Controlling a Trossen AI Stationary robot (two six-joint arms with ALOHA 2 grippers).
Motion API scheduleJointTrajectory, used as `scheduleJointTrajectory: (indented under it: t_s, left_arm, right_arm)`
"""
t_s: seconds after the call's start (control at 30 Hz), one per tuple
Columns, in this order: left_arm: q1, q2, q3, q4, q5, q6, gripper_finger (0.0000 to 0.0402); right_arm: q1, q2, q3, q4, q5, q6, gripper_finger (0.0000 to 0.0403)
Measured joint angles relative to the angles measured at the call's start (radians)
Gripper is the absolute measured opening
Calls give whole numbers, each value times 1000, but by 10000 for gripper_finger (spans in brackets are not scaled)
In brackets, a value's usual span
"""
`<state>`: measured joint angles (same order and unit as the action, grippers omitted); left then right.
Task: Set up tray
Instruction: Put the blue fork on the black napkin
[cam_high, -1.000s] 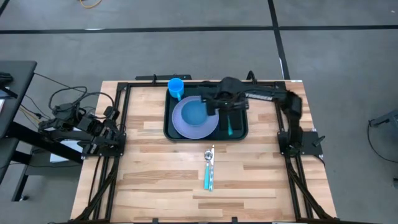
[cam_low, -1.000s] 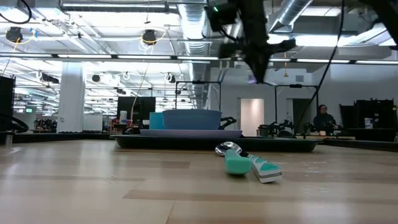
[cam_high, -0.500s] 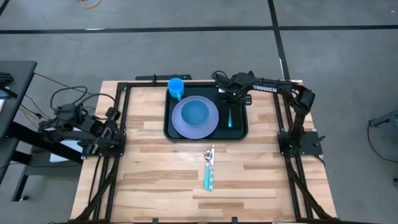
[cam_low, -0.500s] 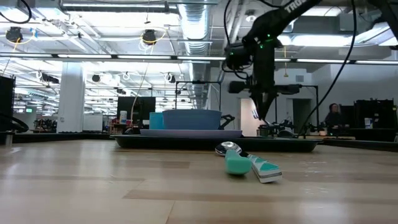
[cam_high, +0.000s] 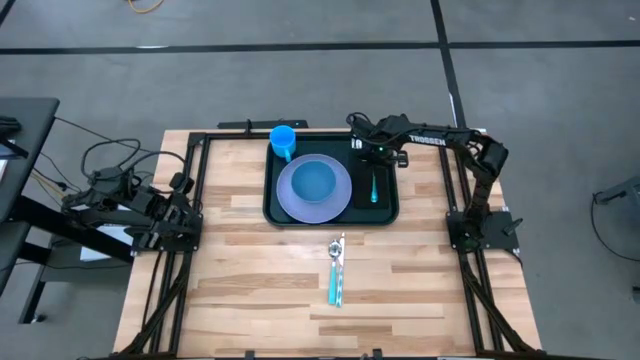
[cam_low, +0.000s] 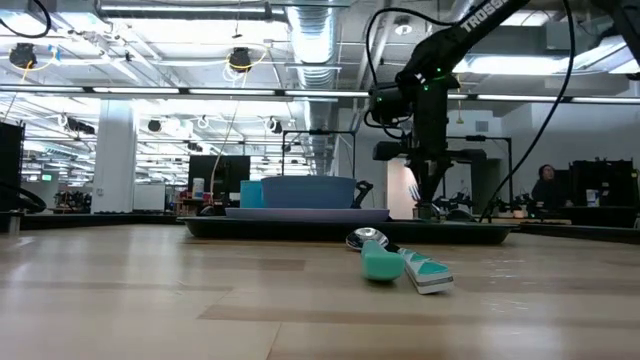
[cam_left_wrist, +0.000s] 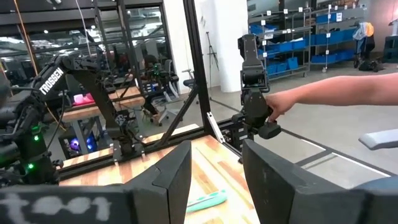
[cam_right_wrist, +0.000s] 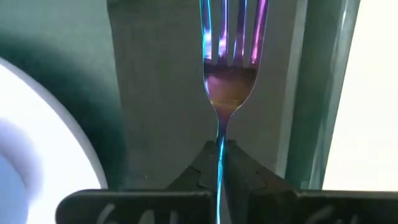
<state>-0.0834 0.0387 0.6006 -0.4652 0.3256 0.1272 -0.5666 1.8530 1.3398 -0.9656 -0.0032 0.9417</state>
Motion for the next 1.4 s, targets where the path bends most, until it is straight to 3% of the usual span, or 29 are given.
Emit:
scheduleJointTrajectory:
  t_s: [1.1, 1.4]
  left_arm:
    - [0, 0, 0, 3, -23, 4, 133]
    - [0, 0, 0, 2, -23, 4, 133]
  right_arm:
    - [-1, 99, -7, 82, -48, -56, 1]
    - [-1, 99, -7, 85, -48, -53, 31]
